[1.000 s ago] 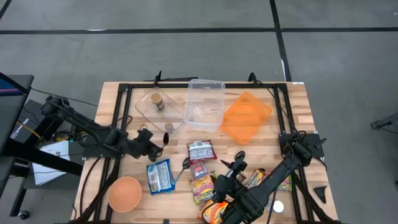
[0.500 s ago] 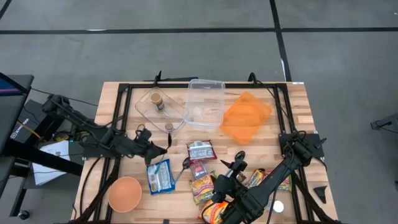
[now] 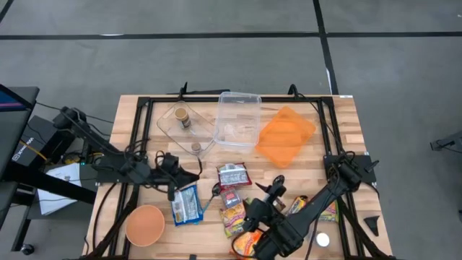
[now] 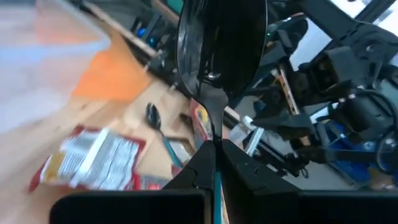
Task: Pick & Place Food Item
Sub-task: Put the blue spoon into the orange bin
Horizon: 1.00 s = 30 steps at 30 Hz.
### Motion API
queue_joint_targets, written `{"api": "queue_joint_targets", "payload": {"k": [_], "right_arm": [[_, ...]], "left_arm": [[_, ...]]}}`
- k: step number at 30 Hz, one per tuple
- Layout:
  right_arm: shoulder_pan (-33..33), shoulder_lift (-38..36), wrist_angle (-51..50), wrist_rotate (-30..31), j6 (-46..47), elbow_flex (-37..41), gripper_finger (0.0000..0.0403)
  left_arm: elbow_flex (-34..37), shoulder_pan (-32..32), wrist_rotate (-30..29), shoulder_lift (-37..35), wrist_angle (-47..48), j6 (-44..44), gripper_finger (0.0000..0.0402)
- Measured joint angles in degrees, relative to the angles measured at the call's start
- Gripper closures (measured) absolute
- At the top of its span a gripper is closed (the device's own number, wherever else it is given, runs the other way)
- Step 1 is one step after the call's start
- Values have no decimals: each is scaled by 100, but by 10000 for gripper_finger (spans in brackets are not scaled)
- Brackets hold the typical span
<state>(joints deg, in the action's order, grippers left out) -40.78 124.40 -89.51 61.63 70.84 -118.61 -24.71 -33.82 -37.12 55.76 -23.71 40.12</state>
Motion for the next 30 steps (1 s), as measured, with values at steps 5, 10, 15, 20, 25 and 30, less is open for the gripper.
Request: {"api": "queue_joint_targets", "payload": {"k": [5,10,15,20,25,30], "right_arm": [[15,0,-1,240,150,0,49],[-1,0,-26,618,431,0,49],[-58,0,-46,1325,922,0,49],[-89,0,-42,2314,1443,0,49],[-16,0,44,2608,1535,0,49],[118,52,247,2738,1454,1,49]], "left_arm": [[-776,0,-597,862,-92,-830,400],[-1795,2,-1197,1809,-94,-1688,400],[-2658,2,-1828,2638,-145,-2465,400],[-3008,1,-2309,3218,-812,-3265,399],[-3009,-78,-2588,3490,-1762,-4053,399],[-2893,-241,-2485,3612,-3164,-4858,399]]}}
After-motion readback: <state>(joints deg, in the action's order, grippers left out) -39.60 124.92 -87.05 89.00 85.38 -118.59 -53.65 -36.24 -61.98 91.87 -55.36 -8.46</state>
